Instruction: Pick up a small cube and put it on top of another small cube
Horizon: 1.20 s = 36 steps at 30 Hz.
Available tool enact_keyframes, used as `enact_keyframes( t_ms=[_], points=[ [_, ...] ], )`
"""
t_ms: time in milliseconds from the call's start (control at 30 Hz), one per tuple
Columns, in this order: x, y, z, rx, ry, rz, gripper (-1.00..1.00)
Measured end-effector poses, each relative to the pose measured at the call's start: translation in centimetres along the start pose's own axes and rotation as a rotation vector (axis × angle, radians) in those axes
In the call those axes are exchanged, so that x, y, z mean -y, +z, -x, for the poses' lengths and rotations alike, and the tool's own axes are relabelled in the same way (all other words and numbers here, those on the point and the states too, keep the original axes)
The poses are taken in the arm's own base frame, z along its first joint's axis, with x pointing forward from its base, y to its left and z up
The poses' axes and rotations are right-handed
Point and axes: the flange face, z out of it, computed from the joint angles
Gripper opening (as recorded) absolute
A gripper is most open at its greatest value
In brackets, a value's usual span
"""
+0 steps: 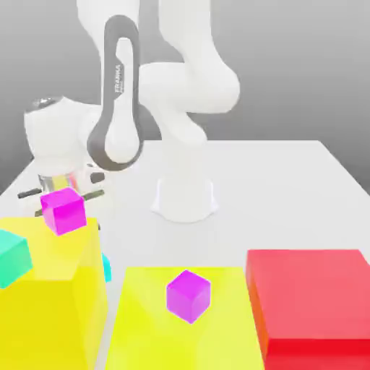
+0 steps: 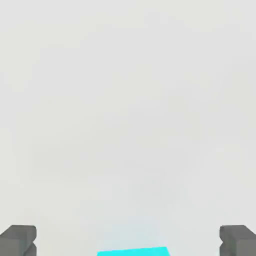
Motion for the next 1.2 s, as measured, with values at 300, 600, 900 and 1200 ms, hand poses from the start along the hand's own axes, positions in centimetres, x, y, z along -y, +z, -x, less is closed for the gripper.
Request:
enact_keyframes(
  t_ms=[300, 600, 900, 1200],
  points=[
    [-3.4, 2.4, 2.5, 0.008, -0.022, -0.05, 0.0],
    [-3.2, 5.5, 2.3, 0.009, -0.021, -0.052, -1.0],
    [-3.4, 0.3, 2.3, 0.01, -0.019, -0.048, -1.0],
    [9.5, -12.9, 4.4, 0.126, -0.059, -0.245, -1.0]
  ],
)
